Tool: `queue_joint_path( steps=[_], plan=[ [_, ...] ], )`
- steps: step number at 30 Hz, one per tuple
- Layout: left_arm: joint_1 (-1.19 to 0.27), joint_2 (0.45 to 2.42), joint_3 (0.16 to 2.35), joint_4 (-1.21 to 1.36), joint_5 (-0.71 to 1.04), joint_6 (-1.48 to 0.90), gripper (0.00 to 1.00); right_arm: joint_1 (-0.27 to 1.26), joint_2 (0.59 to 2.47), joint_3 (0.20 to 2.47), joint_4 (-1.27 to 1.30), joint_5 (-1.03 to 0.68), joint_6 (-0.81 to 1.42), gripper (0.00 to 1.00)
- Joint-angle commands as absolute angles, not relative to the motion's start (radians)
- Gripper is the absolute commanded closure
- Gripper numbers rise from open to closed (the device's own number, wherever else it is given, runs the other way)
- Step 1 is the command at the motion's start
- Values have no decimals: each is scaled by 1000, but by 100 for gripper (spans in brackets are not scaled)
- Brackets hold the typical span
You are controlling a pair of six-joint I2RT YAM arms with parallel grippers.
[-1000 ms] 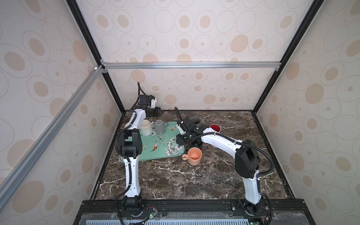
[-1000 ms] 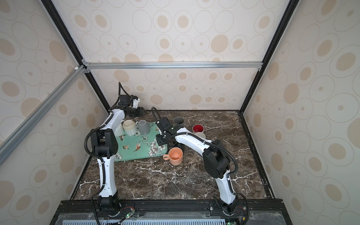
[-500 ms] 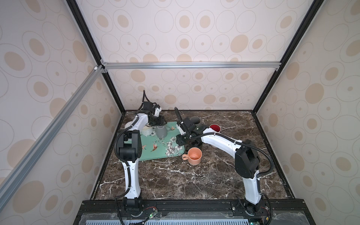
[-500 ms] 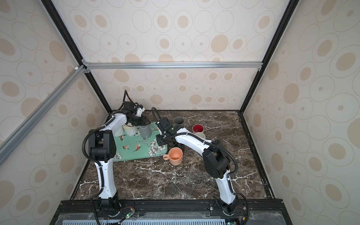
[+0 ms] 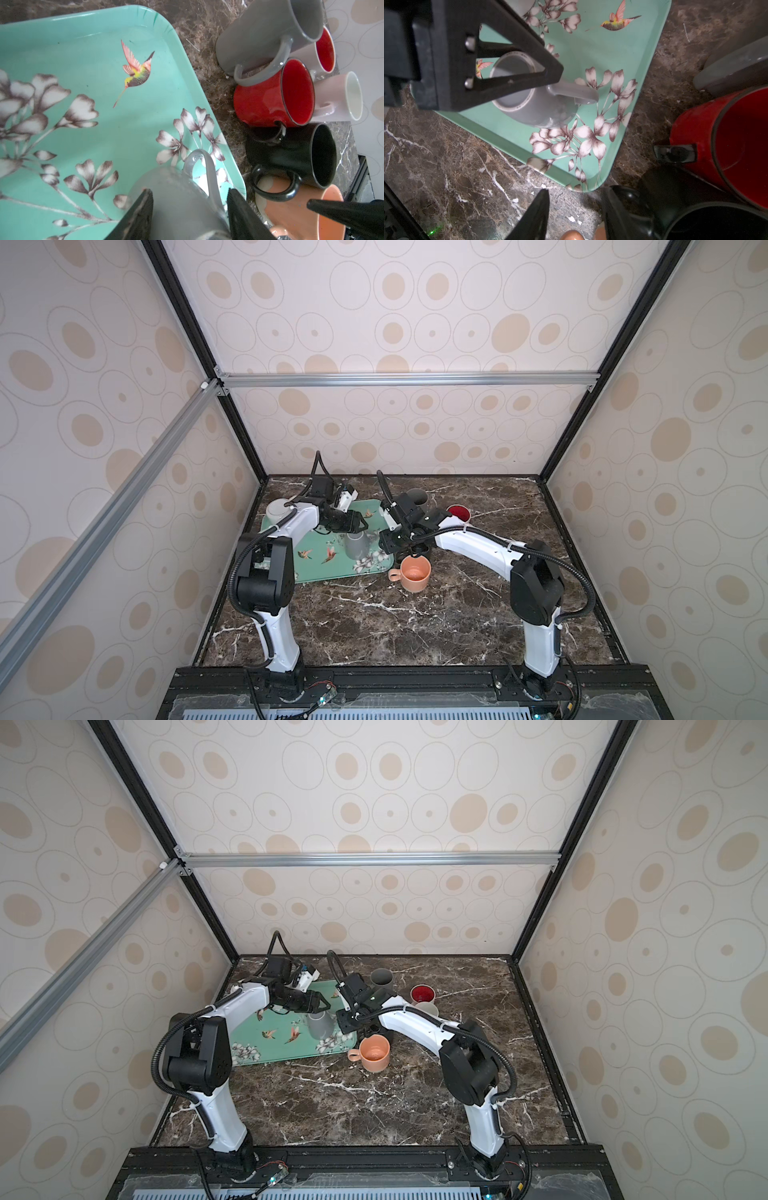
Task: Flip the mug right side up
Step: 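Lower the left gripper and grasp the upside-down grey mug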
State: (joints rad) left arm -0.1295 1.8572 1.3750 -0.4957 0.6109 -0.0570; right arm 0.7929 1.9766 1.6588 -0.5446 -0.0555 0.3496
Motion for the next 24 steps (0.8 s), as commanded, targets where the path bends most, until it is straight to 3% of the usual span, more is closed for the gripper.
queue_joint_path(
  steps=[1, 6, 15, 19, 24],
  plan=[
    [-113, 1758, 1346, -430, 578, -51, 39, 777, 1974, 1692, -542, -27, 318, 55],
    [-65, 1614, 1215, -318, 587, -138, 38, 766, 2087, 1854, -589, -6, 289, 55],
    [-11, 1294, 786, -174, 658, -284, 40, 764, 2350, 2189, -698, 30, 259, 56],
    [-32, 1206, 627, -87, 705, -374, 49, 761, 2466, 2371, -751, -6, 259, 56],
    [-116, 1206, 516, 81, 723, -489, 50, 765, 2505, 2386, -754, -81, 271, 57]
  ],
)
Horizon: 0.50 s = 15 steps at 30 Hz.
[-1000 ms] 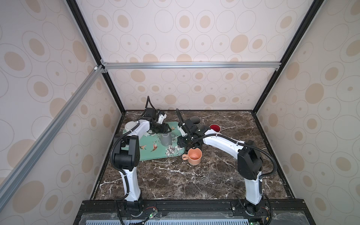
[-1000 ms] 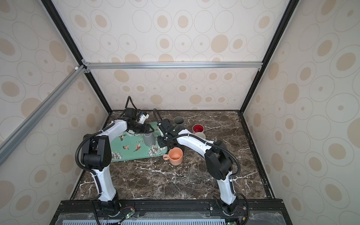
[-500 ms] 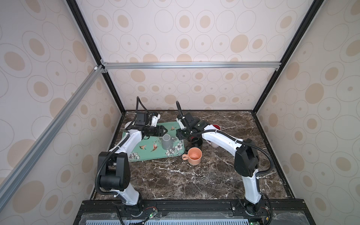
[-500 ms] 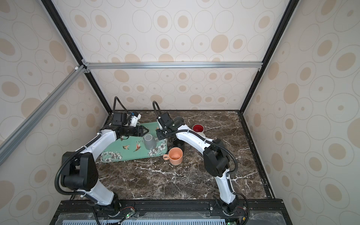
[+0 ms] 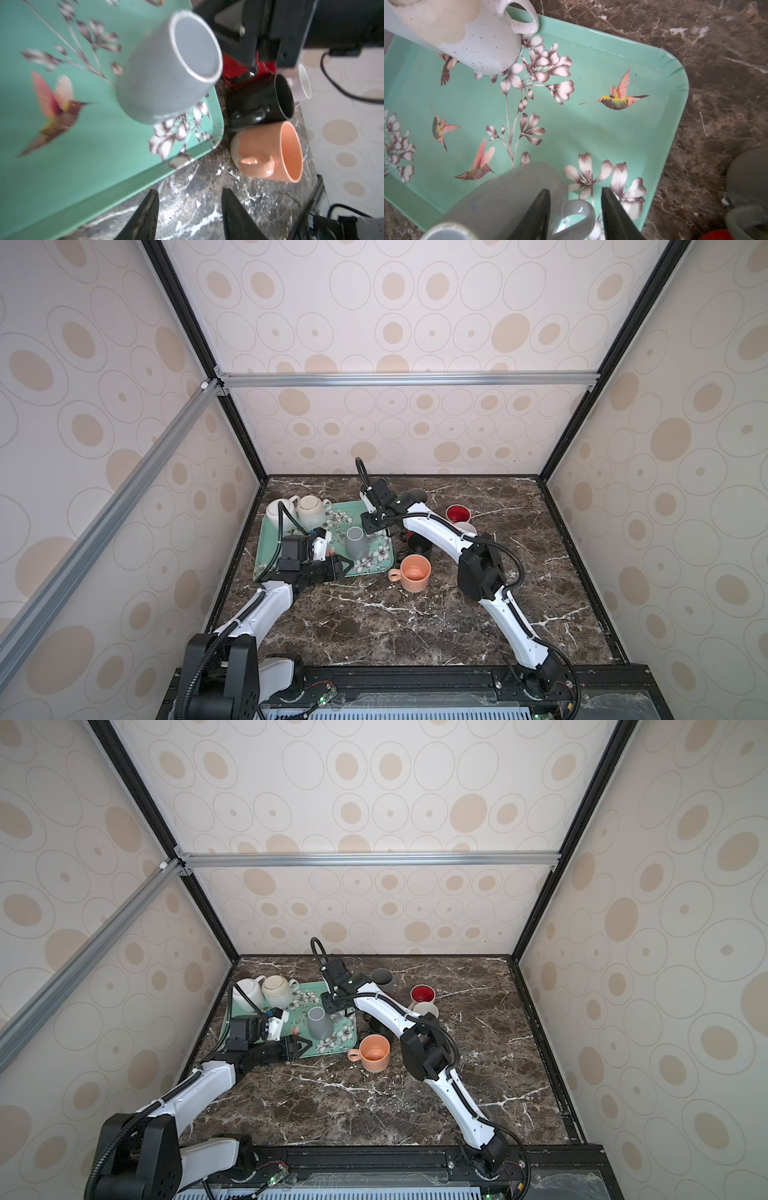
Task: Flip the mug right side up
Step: 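Lower the left gripper and grasp the upside-down grey mug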
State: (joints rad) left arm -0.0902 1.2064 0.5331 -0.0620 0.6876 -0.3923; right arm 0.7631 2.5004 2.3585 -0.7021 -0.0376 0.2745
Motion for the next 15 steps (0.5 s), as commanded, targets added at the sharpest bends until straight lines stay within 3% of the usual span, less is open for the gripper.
queue_joint_path(
  steps=[1, 7, 15],
  plan=[
    [-117, 1223, 505, 111, 726, -509, 50, 765, 2497, 2367, -757, -83, 275, 57],
    [-115, 1334, 501, 315, 772, -610, 50, 766, 2389, 2151, -706, -90, 284, 59],
    [-57, 1435, 575, 324, 770, -598, 50, 796, 2246, 1906, -583, -111, 279, 60]
  ],
)
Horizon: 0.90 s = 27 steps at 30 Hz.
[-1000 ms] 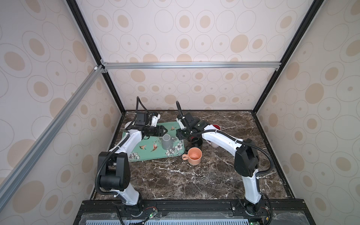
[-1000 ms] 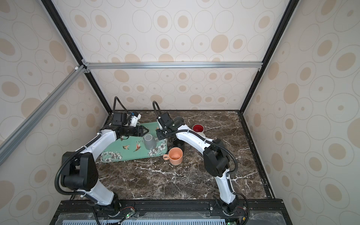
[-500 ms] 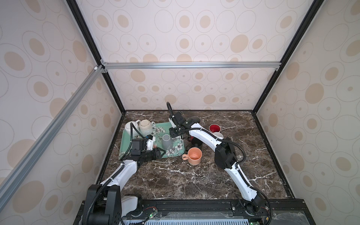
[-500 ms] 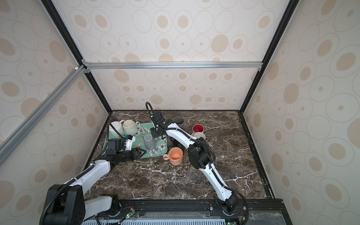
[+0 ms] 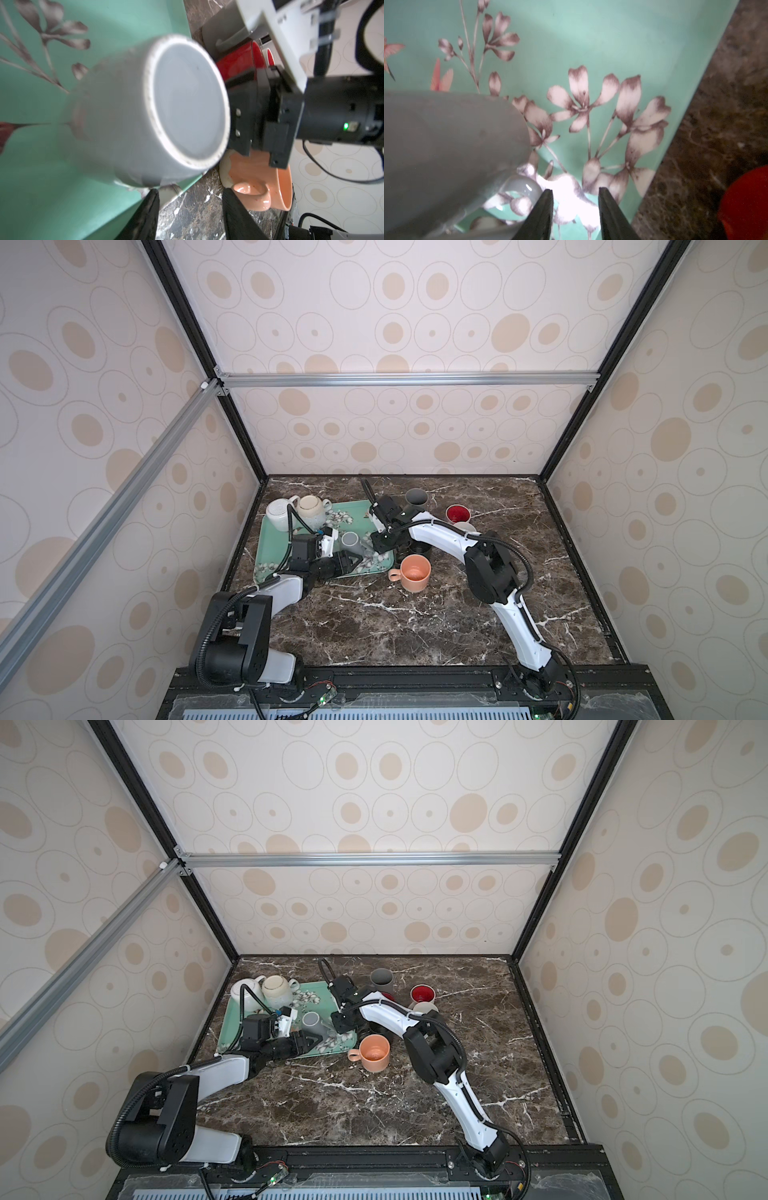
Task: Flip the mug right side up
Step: 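Lower the left gripper and grasp the upside-down grey mug, then lift the grey mug with the left gripper while the right gripper grasps its rim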
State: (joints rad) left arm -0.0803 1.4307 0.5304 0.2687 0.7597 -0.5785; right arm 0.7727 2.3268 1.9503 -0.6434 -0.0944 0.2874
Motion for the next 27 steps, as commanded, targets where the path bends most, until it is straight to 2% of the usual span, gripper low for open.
queue_joint_path(
  steps=[1, 7, 15, 20, 27],
  plan=[
    [-47, 1433, 576, 318, 766, -594, 50, 803, 2229, 1884, -568, -108, 270, 60],
    [-1, 1410, 565, 295, 747, -583, 50, 832, 2171, 1817, -519, -75, 190, 59],
    [30, 1353, 545, 241, 742, -561, 50, 855, 2182, 1824, -494, -64, 79, 51],
    [44, 1343, 543, 223, 755, -545, 49, 857, 2268, 1932, -539, -26, 56, 48],
    [58, 1341, 533, 219, 764, -532, 49, 857, 2372, 2060, -566, -93, 26, 47]
  ],
)
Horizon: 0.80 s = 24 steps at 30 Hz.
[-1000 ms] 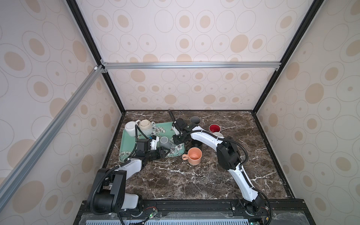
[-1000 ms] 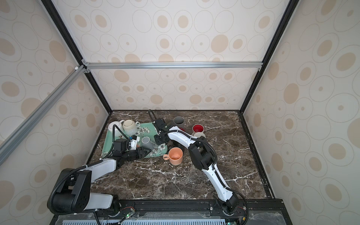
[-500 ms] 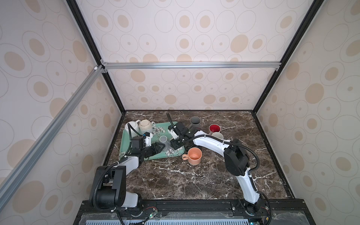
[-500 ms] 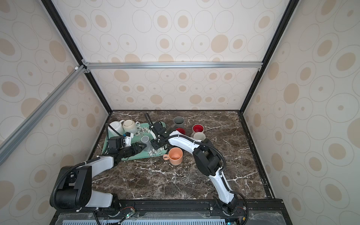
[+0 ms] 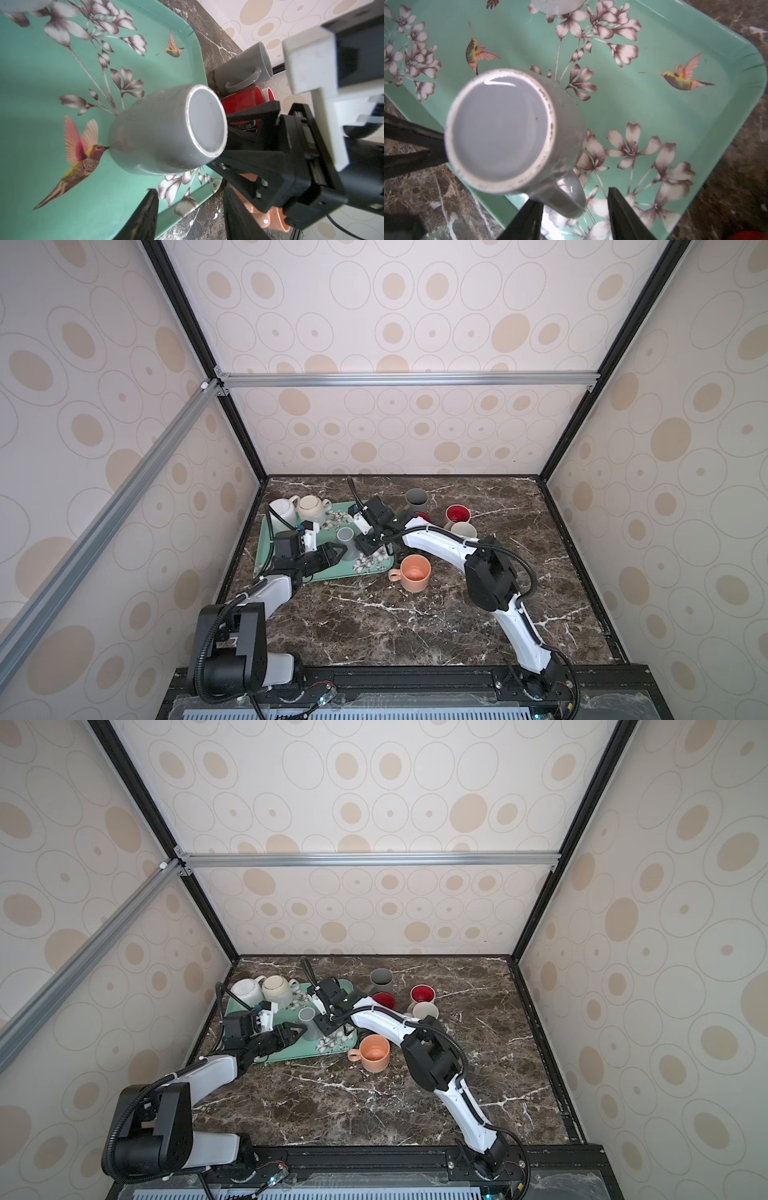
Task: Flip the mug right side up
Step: 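Lift the grey mug with the left gripper while the right gripper grasps its rim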
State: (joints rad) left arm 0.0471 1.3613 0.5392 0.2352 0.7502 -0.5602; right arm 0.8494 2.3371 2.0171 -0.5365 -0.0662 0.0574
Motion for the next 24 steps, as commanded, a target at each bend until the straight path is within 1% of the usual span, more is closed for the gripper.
queue_joint_path(
  steps=[1, 3, 5, 10, 13, 20, 24],
  plan=[
    [60, 1340, 532, 221, 763, -532, 49, 856, 2384, 2076, -571, -97, 28, 48],
    [61, 1337, 528, 222, 761, -531, 49, 859, 2400, 2102, -580, -86, 25, 52],
    [62, 1338, 527, 222, 760, -528, 49, 862, 2401, 2106, -576, -67, 20, 58],
    [64, 1339, 531, 225, 759, -527, 49, 867, 2377, 2076, -555, -17, 7, 80],
    [64, 1334, 527, 230, 760, -528, 48, 870, 2352, 2047, -537, 10, -5, 89],
    [65, 1322, 531, 233, 755, -528, 48, 881, 2278, 1976, -476, 60, -29, 100],
    [64, 1315, 530, 235, 756, -537, 48, 884, 2238, 1925, -424, 70, -23, 100]
  ],
)
